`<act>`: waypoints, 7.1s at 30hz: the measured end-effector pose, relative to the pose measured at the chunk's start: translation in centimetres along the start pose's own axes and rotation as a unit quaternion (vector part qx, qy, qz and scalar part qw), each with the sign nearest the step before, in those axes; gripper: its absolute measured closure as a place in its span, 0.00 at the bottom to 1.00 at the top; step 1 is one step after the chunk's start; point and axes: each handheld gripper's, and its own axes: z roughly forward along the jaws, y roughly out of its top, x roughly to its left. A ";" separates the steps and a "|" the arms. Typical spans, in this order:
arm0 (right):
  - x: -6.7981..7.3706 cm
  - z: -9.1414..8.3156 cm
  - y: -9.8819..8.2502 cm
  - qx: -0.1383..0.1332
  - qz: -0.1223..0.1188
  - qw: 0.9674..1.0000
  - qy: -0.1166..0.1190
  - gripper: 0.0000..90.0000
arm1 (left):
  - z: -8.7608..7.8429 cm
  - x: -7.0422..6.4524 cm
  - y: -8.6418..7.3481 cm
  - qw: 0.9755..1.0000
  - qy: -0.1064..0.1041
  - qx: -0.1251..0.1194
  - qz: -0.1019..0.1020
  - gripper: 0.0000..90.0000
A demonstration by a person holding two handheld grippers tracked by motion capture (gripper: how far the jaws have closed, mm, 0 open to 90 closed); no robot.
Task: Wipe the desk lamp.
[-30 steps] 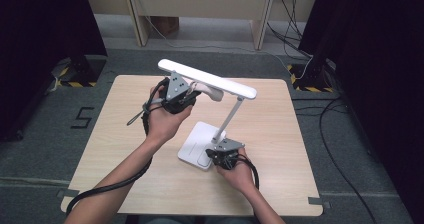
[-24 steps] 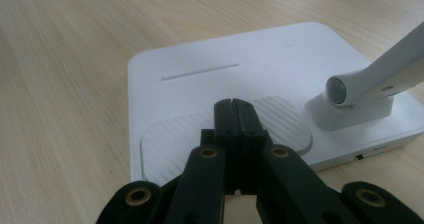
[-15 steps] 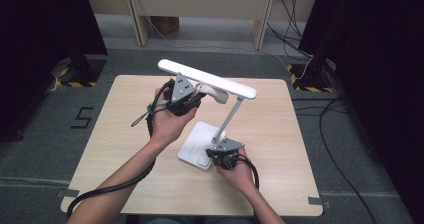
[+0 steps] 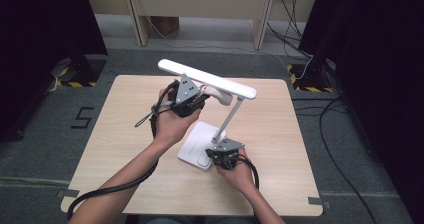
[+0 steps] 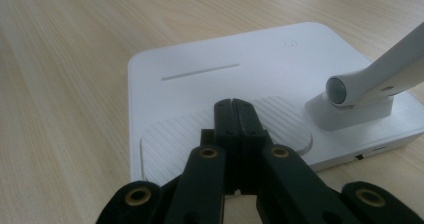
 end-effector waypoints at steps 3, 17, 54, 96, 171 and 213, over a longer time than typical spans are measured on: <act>0.0 0.0 0.0 0.000 0.000 1.000 0.000 1.00 | 0.1 -0.2 0.0 1.000 -0.001 0.000 0.001 0.90; 0.0 0.0 0.0 0.000 0.001 1.000 0.000 1.00 | 0.4 -0.9 0.2 1.000 -0.009 -0.001 0.006 0.90; 0.0 0.0 0.0 0.000 0.000 1.000 0.001 1.00 | 1.4 -3.0 0.8 0.999 -0.031 -0.005 0.020 0.90; 0.1 0.0 0.0 0.000 -0.001 1.000 0.000 1.00 | 2.0 -4.4 0.3 0.998 -0.039 -0.017 0.040 0.90; 0.1 0.0 0.0 0.000 -0.001 1.000 -0.003 1.00 | 3.2 -5.0 -4.1 0.999 -0.039 0.007 0.036 0.90; 0.1 0.0 0.0 -0.002 -0.001 1.000 -0.002 1.00 | 4.7 -4.3 -8.4 0.997 -0.046 0.052 0.022 0.90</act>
